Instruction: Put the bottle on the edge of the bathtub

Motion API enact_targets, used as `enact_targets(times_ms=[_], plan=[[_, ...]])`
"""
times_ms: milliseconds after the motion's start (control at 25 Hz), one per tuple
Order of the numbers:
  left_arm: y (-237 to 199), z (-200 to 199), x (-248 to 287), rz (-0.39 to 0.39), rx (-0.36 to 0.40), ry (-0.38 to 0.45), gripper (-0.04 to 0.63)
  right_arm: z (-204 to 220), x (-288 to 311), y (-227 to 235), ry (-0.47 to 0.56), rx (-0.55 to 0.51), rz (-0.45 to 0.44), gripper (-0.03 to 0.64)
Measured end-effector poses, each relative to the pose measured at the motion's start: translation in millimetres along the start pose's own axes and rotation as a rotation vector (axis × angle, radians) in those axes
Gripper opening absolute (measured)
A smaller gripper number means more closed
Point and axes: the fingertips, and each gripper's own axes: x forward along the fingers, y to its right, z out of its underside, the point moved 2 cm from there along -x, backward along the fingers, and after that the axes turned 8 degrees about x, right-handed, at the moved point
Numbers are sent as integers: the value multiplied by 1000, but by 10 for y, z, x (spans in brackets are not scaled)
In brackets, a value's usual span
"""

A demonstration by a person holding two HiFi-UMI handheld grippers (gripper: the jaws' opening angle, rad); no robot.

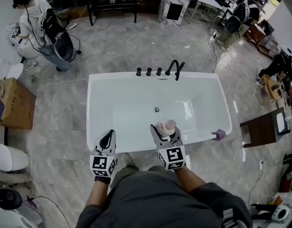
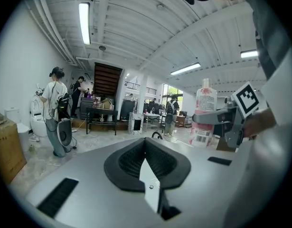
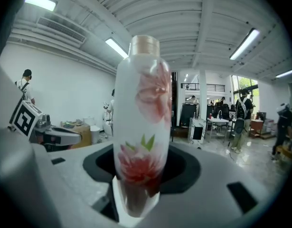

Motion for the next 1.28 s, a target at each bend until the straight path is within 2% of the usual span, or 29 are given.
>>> enact_targets(times_ms=[160,320,560,920,1280], plan=[[-197,-65,270,36,22,-2,-2,-87,305,89,6,9,32,222],[-397,-89,450,25,8,0,-2,-111,578,141,-9,13,39,222],[-529,16,592,-37,-10,-8,-2,-5,1012,303,-25,8,6,222],[-517,151,703,-131,-50,-73,-2,63,1801,718,-44,1,-25,222],[-543,462,788,-169,-86,-148,-2,282,2602,902,-61,-4,-32,222]])
